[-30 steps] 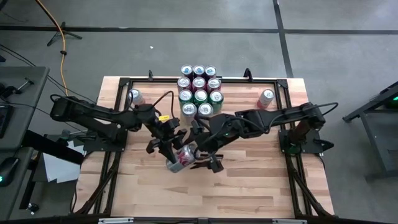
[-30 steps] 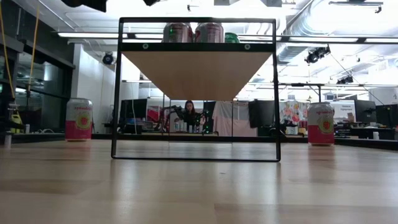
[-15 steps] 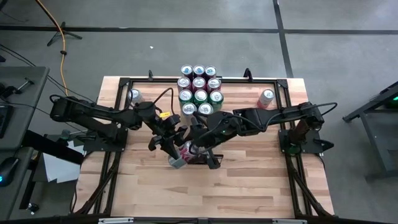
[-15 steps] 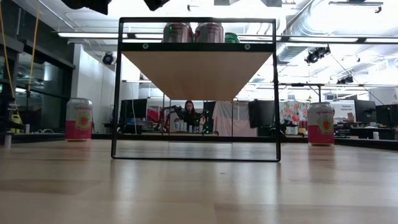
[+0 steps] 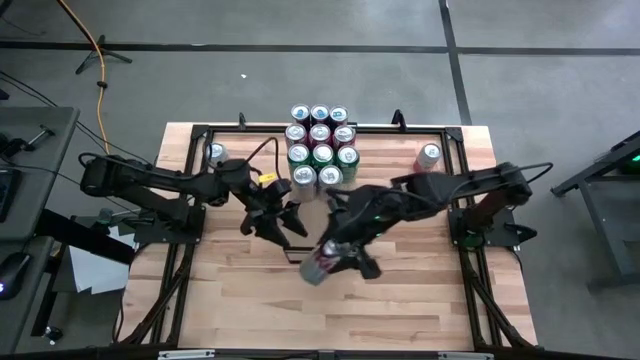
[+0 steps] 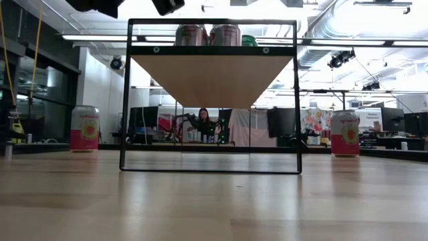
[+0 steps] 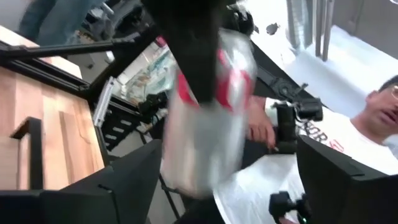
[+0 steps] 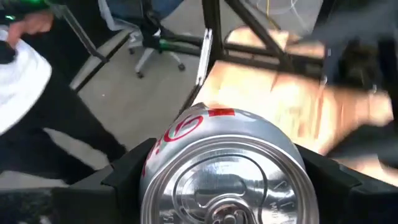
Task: Place canned beverage on shelf
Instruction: Put the red silver soda can on the shelf
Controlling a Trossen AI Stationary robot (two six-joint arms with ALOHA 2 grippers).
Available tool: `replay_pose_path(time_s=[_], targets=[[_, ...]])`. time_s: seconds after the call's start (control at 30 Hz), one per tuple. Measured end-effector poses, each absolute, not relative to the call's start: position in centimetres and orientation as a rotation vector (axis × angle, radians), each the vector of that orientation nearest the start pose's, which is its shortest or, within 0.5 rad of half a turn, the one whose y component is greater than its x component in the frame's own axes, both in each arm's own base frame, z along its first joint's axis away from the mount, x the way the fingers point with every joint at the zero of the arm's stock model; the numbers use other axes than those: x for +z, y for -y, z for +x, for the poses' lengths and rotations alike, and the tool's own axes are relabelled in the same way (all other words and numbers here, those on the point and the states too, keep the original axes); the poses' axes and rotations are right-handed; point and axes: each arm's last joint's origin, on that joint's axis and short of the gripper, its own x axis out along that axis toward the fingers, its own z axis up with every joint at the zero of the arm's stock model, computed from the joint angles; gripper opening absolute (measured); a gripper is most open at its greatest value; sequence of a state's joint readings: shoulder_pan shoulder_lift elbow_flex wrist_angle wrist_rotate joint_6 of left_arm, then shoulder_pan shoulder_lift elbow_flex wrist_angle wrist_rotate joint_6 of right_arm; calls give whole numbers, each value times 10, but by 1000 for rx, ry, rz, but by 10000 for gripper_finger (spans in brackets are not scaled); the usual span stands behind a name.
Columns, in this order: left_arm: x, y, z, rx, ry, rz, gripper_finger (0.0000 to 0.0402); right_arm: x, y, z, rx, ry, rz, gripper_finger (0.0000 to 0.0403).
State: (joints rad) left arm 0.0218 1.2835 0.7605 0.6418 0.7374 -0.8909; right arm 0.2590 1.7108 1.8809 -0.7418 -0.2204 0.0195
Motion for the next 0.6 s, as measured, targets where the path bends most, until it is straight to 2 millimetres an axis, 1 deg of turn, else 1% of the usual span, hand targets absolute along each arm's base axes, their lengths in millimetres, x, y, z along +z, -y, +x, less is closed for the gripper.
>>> replay_pose_path(time_s=[0.1, 0.2, 0.27, 0.33, 0.4, 0.5, 0.6], targets=[[297, 10, 276, -710, -201, -795, 300, 418, -101, 335, 431, -681, 57, 283], [301, 6, 274, -705, -169, -769, 298, 408, -106, 319, 356, -860, 92, 283], [311, 3, 270, -716, -120, -740, 295, 403, -110, 306, 309, -971, 107, 283], [328, -1, 262, -721, -54, -692, 293, 402, -111, 294, 254, -1055, 120, 283], [351, -5, 252, -728, 34, -623, 293, 398, -108, 288, 179, -1128, 152, 283], [387, -8, 233, -694, 133, -504, 293, 394, -100, 293, 72, -1145, 196, 283], [416, -8, 209, -568, 167, -345, 293, 394, -90, 296, -5, -1128, 208, 283]])
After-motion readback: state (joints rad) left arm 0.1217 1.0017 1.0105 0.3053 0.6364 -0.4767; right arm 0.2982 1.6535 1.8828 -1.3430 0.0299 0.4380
